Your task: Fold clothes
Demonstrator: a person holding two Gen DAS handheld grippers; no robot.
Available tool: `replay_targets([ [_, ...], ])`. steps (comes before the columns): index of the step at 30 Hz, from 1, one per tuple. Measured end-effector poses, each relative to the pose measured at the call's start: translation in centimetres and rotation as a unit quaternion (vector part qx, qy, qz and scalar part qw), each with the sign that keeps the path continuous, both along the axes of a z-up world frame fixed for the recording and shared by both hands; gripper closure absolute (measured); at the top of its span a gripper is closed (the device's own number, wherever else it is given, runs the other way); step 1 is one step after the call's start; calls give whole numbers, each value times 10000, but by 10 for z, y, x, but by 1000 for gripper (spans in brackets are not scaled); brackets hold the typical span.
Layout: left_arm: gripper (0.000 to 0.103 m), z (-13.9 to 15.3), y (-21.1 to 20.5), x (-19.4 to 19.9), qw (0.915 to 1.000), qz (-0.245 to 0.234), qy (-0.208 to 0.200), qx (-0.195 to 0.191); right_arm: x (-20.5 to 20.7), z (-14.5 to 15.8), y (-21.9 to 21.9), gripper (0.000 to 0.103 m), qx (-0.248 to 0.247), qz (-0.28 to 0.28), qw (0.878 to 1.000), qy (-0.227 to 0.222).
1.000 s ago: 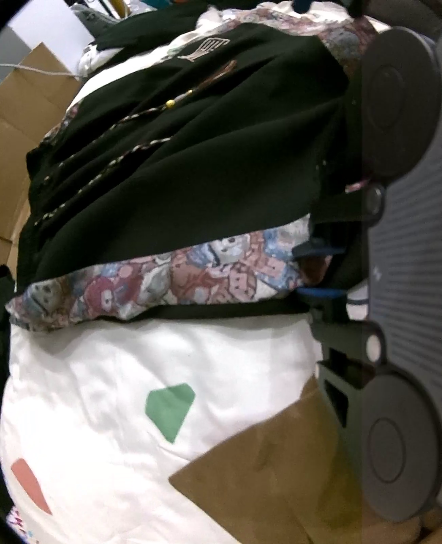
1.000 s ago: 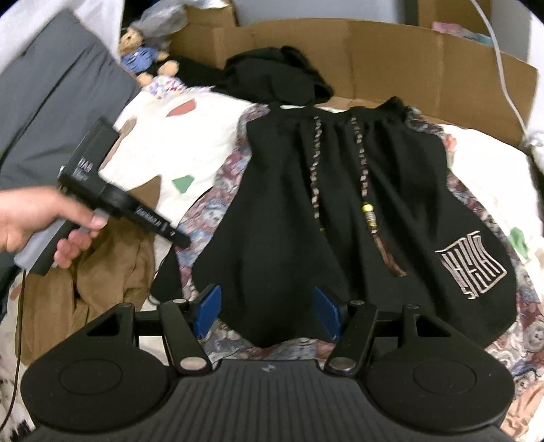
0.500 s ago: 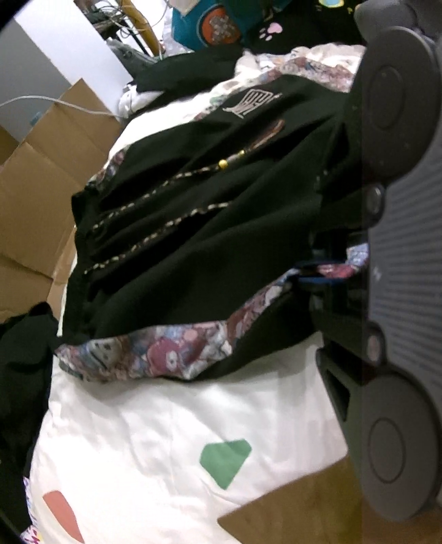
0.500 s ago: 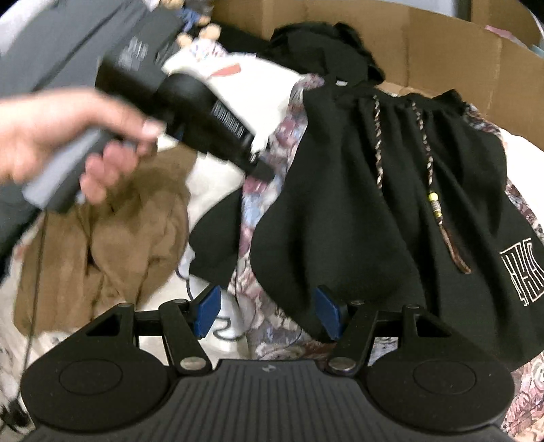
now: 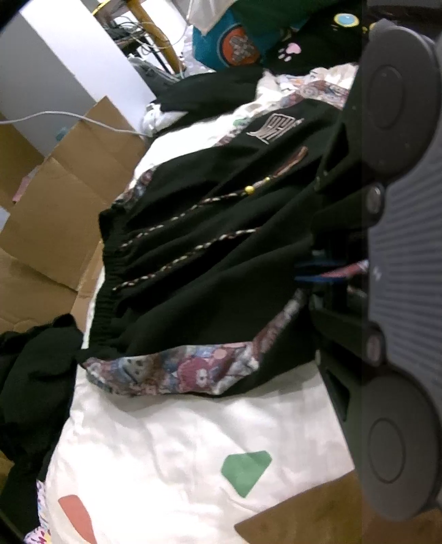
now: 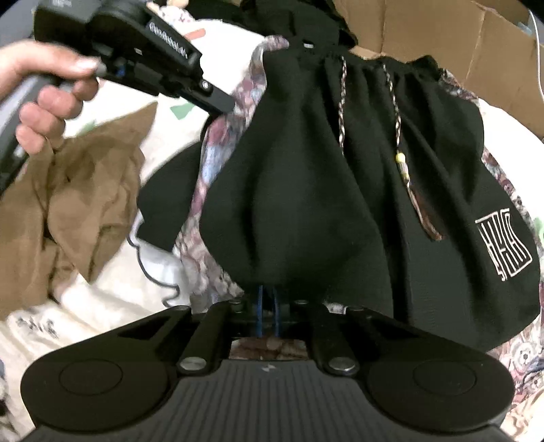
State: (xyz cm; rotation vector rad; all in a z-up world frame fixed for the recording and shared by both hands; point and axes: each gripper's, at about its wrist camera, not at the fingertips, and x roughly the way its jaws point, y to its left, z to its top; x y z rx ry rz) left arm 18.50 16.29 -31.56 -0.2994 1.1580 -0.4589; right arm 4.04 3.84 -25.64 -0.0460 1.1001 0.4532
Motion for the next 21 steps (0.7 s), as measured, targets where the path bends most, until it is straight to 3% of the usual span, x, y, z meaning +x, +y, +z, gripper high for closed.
replay_targets([
  [4,97,2,-3,-3,9999,-67,-20,84,2,0,14,83,131,87,9999,18],
  [8,83,6,-3,-18,9995,-125,-119,271,0,-6,27,74,118,206,9997,106],
  [12,79,9,-5,-27,9987,-287,-199,383,-2,-10,39,57,-63,397,9992,18],
  [21,69,15,2,-30,9988,-229,-291,332,-5,-15,61,55,-519,814,9950,-239],
])
